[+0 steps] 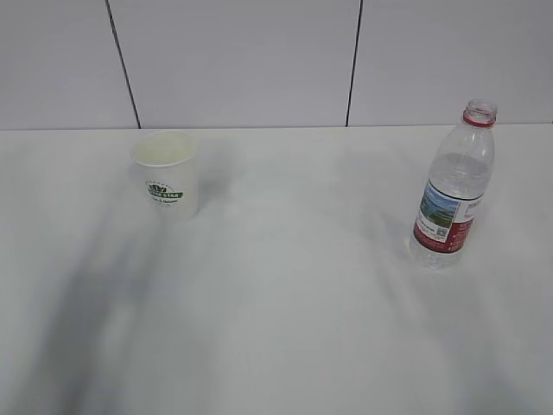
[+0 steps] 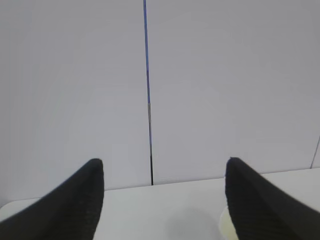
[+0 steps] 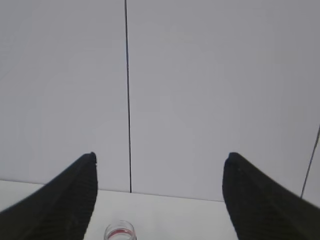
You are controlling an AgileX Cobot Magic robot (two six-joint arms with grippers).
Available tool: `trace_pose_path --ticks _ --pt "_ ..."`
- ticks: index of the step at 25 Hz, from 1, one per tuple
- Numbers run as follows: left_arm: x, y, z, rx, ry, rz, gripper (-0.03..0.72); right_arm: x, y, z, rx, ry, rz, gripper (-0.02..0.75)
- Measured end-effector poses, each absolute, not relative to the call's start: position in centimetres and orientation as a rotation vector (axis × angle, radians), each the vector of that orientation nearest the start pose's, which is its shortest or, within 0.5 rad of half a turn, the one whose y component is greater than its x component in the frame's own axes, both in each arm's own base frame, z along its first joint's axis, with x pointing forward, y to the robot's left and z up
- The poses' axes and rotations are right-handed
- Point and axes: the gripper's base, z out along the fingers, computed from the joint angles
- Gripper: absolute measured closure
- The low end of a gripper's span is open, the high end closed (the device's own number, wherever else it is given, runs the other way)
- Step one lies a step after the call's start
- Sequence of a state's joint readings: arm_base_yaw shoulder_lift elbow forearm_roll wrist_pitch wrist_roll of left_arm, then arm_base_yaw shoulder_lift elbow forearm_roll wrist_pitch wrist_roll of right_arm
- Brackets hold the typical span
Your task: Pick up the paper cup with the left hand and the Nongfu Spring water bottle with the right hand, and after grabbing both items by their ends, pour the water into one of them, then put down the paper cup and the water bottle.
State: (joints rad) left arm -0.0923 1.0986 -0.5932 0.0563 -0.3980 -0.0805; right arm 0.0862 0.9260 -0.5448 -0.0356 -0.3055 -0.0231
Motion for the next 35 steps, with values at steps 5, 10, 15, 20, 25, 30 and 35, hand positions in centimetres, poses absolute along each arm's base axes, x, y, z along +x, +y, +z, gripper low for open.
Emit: trace_pose_path --ticks 5,10,15,20,25,30,35 --pt "24.8 -2.5 29.8 0.07 1.576 -0.118 0.129 21.2 2.0 31.6 -0.121 1.517 0.035 0.153" --pt "25.8 -2.7 28.9 0.071 1.566 -0.122 0.129 22.6 2.1 30.9 -0.12 1.477 0.039 0.153" --pt "26.4 -2.7 28.1 0.071 1.58 -0.123 0.129 23.7 2.2 29.7 -0.123 1.514 0.04 0.153" --pt "26.9 -2.8 27.3 0.072 1.608 -0.123 0.129 24.1 2.3 28.5 -0.127 1.554 0.04 0.153" --pt "27.4 -2.8 26.2 0.073 1.648 -0.122 0.129 23.7 2.3 26.5 -0.143 1.6 0.04 0.153" --pt "26.3 -2.7 23.6 0.074 1.709 -0.123 0.129 23.1 2.3 25.1 -0.15 1.635 0.04 0.153" --pt "24.4 -2.6 21.1 0.074 1.69 -0.134 0.129 22.3 2.2 23.8 -0.155 1.679 0.041 0.153"
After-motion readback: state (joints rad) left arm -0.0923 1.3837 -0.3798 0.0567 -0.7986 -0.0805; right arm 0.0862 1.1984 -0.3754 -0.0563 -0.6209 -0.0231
